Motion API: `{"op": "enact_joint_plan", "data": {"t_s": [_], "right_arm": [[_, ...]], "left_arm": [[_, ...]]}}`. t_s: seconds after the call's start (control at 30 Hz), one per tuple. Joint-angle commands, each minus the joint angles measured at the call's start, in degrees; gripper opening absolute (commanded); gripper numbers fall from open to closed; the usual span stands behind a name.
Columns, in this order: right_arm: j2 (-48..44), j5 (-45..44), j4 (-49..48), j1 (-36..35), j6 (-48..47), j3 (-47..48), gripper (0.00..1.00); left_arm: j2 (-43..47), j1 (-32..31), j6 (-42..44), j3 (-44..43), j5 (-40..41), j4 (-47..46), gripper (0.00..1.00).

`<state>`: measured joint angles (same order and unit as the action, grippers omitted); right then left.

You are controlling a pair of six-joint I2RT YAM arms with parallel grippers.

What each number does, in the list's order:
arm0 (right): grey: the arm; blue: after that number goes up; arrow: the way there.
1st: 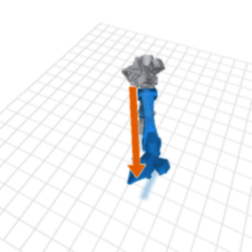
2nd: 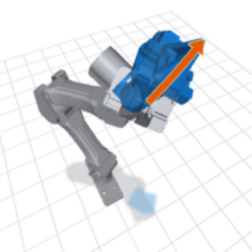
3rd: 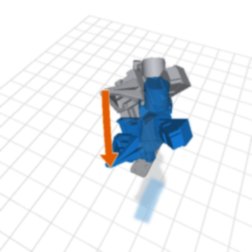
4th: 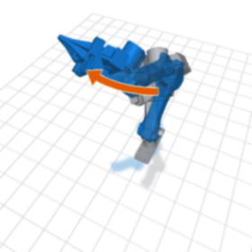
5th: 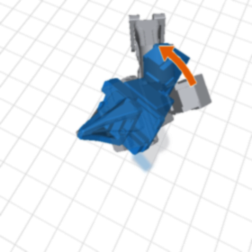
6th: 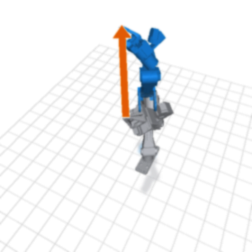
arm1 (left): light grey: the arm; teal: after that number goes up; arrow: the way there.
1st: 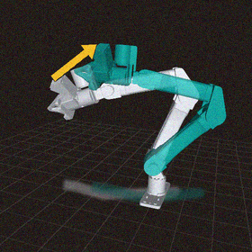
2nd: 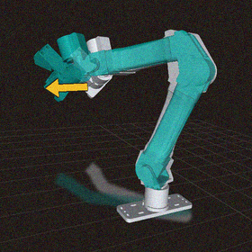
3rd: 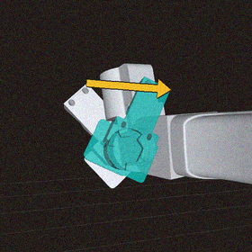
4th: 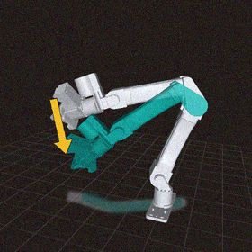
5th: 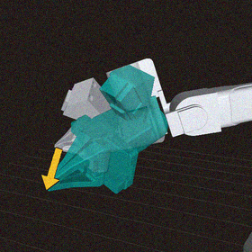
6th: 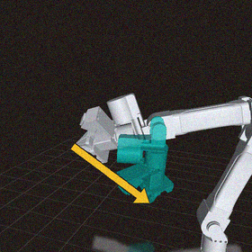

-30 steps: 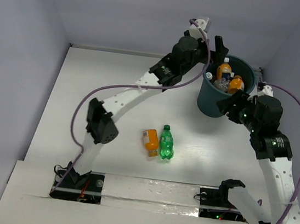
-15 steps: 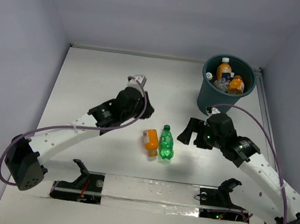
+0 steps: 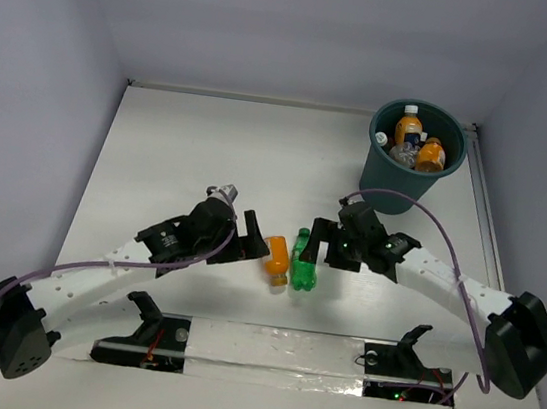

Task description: Put the plastic bottles in the bin

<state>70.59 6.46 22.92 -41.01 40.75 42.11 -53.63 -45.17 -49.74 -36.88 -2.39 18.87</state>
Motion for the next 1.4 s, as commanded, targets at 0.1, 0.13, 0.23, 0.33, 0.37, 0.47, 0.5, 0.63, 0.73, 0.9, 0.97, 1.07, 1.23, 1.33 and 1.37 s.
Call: {"op": "enact_joint_plan", "data": {"t_s": [0.1, 0.13, 0.23, 0.33, 0.37, 0.47, 0.5, 0.63, 0.73, 0.9, 0.97, 1.07, 1.23, 1.33, 1.37], "right_arm": [[8.5, 1.6, -8.0, -1.7, -0.7, 2.9, 0.98], [9.3, 1.2, -8.6, -1.7, -0.4, 2.5, 0.97], [11.7, -0.8, -11.1, -1.7, 0.9, 1.2, 0.90], [12.7, -1.1, -13.6, -1.7, 2.1, -0.1, 0.78], [12.6, -1.8, -13.5, -1.7, 2.2, -0.2, 0.72], [9.6, -3.9, -11.7, -1.7, 2.1, 0.3, 0.51], [8.4, -4.3, -10.8, -1.7, 1.6, 1.0, 0.47], [0.2, -6.5, -1.7, -1.7, -0.1, 6.2, 0.45], [-6.1, -11.3, 5.1, -1.7, -2.0, 13.3, 0.44], [-8.7, -24.7, 15.5, -1.2, -10.3, 30.7, 0.44], [-7.0, -29.3, 16.6, 2.2, -13.5, 39.2, 0.44], [-3.9, -30.1, 17.5, 11.4, -18.4, 45.8, 0.44], [2.5, -30.4, 16.0, 22.8, -25.2, 55.5, 0.44], [7.8, -32.6, 15.7, 28.0, -28.2, 58.6, 0.45], [8.8, -32.8, 15.5, 29.1, -28.8, 59.0, 0.45]], "left_arm": [[-2.5, 0.3, -1.6, 1.7, -5.5, -4.1, 0.94], [-3.1, 0.3, -1.6, 1.7, -5.5, -4.4, 0.94], [-3.9, 0.3, -1.6, 1.7, -5.4, -6.0, 0.94], [-5.4, 0.3, -1.2, 1.7, -5.5, -7.6, 0.94], [-6.0, 0.3, -1.0, 1.6, -5.5, -7.8, 0.94], [-8.1, 0.3, 0.0, 1.6, -5.3, -8.7, 0.94], [-8.6, 0.3, 0.3, 1.5, -5.1, -9.3, 0.94], [-12.6, 0.3, 1.7, 0.5, -4.6, -10.6, 0.95], [-15.6, 0.3, 3.1, -1.5, -3.9, -11.1, 0.95], [-20.7, 0.3, 6.1, -5.2, -3.5, -11.8, 0.95], [-22.2, 0.3, 6.5, -5.7, -3.5, -12.2, 0.95], [-23.6, 0.3, 7.1, -6.5, -3.4, -12.8, 0.95], [-26.2, 0.3, 7.7, -6.4, -3.5, -14.7, 0.95], [-27.3, 0.3, 7.8, -6.1, -3.7, -16.3, 0.94], [-27.7, 0.3, 8.0, -6.0, -3.7, -16.5, 0.94]]}}
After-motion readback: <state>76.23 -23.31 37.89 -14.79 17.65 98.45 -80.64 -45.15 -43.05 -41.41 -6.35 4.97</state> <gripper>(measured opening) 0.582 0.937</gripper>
